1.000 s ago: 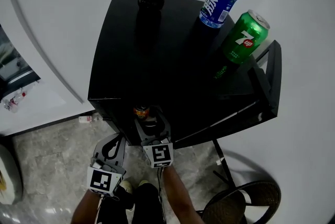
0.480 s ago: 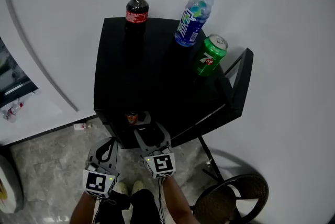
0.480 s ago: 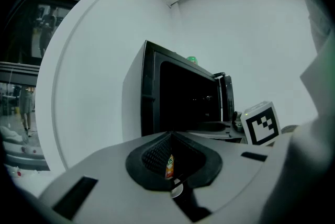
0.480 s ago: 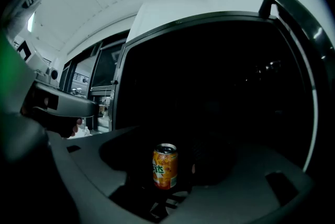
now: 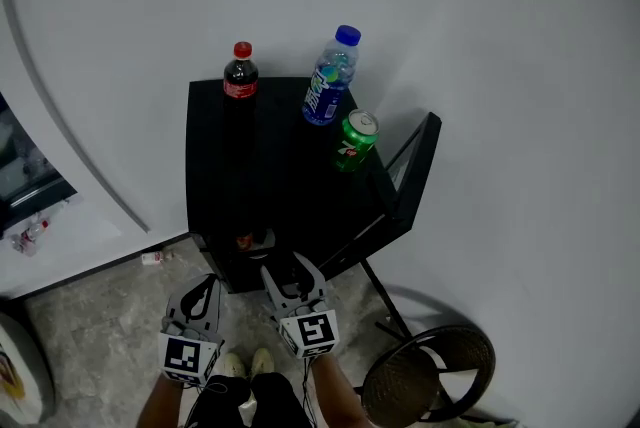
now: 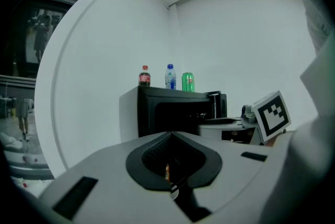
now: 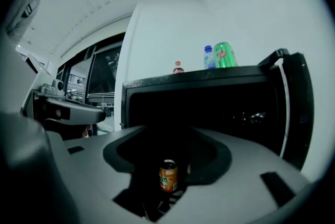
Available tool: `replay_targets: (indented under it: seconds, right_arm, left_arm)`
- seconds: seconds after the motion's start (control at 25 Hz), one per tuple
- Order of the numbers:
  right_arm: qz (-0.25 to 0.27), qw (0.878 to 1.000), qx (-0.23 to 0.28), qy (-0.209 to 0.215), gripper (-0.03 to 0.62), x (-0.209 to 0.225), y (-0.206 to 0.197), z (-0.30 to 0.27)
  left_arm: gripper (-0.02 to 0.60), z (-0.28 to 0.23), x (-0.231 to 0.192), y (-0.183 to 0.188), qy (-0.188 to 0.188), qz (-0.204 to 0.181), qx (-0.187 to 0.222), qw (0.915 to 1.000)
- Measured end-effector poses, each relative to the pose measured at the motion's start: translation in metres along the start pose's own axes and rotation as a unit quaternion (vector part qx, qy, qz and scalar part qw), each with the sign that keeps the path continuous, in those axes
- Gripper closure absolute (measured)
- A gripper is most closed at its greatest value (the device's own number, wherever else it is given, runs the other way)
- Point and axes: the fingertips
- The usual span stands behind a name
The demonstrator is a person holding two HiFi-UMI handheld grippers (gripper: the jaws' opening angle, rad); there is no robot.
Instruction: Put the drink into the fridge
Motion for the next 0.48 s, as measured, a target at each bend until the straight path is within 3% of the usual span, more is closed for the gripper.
replay_targets:
  seconds: [0.48]
  right_arm:
    - [-0.003, 1.000, -0.008, -0.025, 0.435, -0.013, 0.090, 0.037]
  left_arm:
    - [0.578, 0.031, 0.010, 0.085, -0.015, -0.003, 0.003, 0.9999]
Point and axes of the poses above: the fingertips, and each gripper's own axes: z backward along the fingers, x to its right, y out of its top, and after that the axes turned 4 degrees about z, right-handed
